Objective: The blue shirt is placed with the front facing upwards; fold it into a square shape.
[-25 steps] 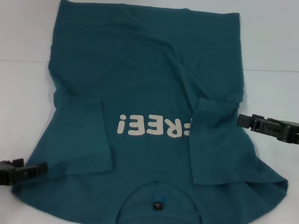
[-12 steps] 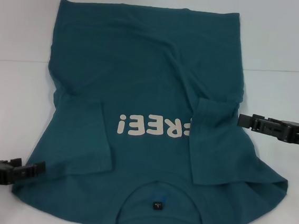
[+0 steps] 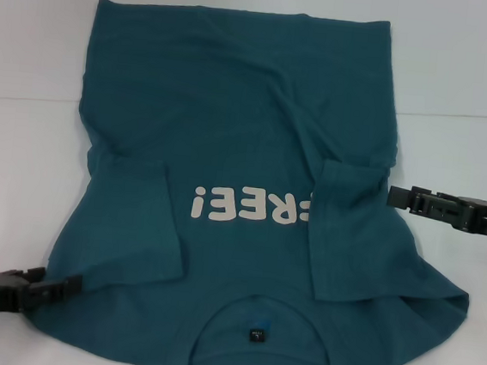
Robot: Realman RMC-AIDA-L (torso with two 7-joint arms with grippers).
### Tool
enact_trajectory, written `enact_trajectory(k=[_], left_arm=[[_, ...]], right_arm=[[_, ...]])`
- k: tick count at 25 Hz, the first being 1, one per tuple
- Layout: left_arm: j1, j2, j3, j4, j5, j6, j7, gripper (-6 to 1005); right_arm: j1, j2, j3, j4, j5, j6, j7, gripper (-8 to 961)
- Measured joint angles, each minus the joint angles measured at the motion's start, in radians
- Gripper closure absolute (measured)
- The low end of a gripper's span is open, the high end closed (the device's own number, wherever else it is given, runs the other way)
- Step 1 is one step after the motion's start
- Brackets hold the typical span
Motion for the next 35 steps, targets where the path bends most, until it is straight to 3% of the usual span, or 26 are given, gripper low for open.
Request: enact_trajectory(k=[9,25,35], left_arm=[[-0.008,0.003,0.001,0.014,0.001,0.091,0.003,111],[0.015,0.003,-0.015,0.047,0.052,0.062,-0.002,111],[0.002,0.006,-0.003,0.054,0.054,0.126,-0.006,111]], right_arm=[[0.000,0.000,0.000,0.001,0.000,0.004,-0.001,11],[0.001,0.000,0.000,0.002,0.000,0.010,-0.002,11],[0.000,-0.001,0.000,0.001,0.000,0.010,0.000,9]])
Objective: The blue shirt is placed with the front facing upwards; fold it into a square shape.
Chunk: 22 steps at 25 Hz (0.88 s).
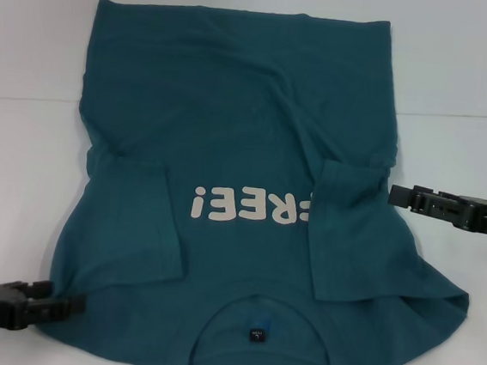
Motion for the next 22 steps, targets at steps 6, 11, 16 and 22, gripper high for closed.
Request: enact_trajectory(k=[6,11,16,22], left_arm=[[-0.024,-0.005,0.031,-0.007,-0.001,0.024,0.002,111],[-0.032,-0.009,0.044,-0.007,-0.001,0.023,-0.004,111],[-0.015,-0.003,0.026,0.006,-0.005,0.017,-0.004,111],[0.005,0.001,-0.015,0.024,-0.001,0.012,-0.005,112]], right_arm=[[0.000,0.000,0.000,-0.002,0.000,0.000,0.000,9],[0.000,0.000,0.000,-0.002,0.000,0.009,-0.003,10],[0.000,-0.001,0.000,0.000,0.000,0.017,-0.006,10],[0.000,0.000,0.000,0.000,0.000,0.021,-0.006,10]])
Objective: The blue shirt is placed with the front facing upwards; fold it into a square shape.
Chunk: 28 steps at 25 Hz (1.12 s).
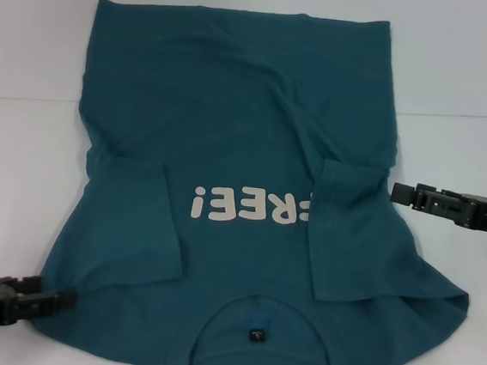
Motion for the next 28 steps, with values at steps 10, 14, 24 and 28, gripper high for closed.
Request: enact_trajectory(k=[10,14,24,28], left_arm=[[0.029,0.004,-0.028,0.017,0.016,-0.003,-0.005,112],[0.028,0.004,-0.026,0.014,0.023,-0.011,-0.008,112],[0.028,0.003,-0.022,0.008,0.044,-0.039,-0.011,113],[0.025,0.001,-0.020,0.006,0.049,-0.039,-0.013,113]], right_arm=[[0.001,-0.002,0.000,0.000,0.000,0.003,0.002,11],[0.004,-0.004,0.000,0.000,0.000,0.004,0.005,11],[0.006,-0.006,0.000,0.000,0.000,0.004,0.006,10],[0.005,-0.007,0.000,0.000,0.000,0.004,0.006,9]])
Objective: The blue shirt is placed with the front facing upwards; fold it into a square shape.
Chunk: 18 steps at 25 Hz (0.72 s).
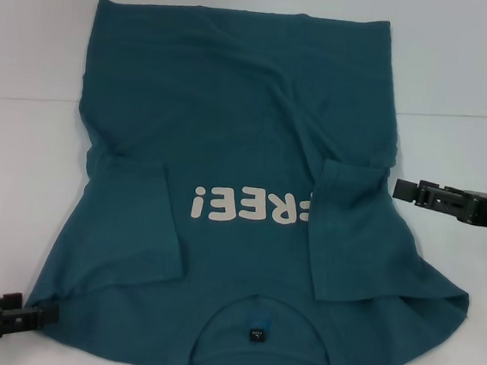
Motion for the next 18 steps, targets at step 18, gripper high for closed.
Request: enact_trajectory(k=[18], left_arm=[[-0.052,-0.008,0.052,-0.026,-0.007,0.043,0.001,113]], right_arm=[[-0.005,-0.001,0.002,0.000,0.000,-0.005,0.000,9]])
